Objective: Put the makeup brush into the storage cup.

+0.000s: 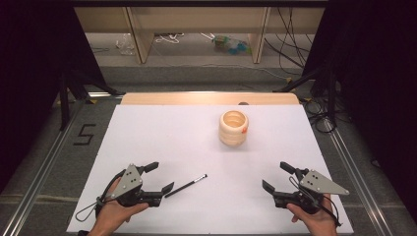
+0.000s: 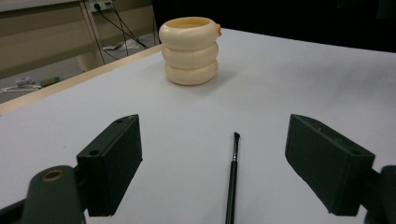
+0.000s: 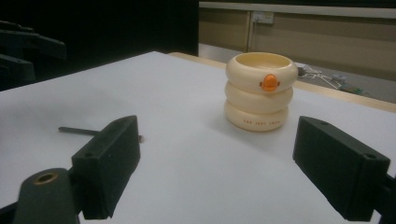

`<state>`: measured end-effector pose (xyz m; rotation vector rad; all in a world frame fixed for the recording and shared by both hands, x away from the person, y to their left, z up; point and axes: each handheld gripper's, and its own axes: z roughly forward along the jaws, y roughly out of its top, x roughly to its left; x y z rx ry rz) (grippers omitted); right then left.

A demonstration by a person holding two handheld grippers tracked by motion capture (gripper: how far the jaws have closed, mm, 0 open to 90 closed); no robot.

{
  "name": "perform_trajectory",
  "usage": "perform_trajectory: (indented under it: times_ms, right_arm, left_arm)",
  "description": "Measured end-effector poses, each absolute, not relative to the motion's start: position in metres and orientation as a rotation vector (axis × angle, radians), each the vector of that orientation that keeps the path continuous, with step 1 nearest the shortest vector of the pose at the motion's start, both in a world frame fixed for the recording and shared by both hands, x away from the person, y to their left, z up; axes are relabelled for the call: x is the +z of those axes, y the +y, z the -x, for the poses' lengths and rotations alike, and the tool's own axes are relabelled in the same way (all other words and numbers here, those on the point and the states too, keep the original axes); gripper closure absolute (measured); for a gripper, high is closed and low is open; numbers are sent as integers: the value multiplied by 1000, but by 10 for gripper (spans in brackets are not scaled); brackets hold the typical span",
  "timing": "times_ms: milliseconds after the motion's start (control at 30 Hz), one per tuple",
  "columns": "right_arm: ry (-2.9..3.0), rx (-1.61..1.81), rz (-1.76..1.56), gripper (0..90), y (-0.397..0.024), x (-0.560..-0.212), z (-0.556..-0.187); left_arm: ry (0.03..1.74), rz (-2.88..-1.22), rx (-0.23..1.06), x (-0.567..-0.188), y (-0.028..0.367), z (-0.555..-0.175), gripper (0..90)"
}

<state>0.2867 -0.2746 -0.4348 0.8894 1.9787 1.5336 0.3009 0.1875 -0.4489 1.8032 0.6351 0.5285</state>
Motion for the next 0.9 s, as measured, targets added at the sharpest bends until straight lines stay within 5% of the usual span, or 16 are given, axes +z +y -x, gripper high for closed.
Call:
perform_trajectory:
  times_ms: [900]
  right_arm:
    - [1985, 1546, -906, 161, -272, -438, -288]
  left_arm:
    - [653, -1894, 484, -453, 173, -310, 180]
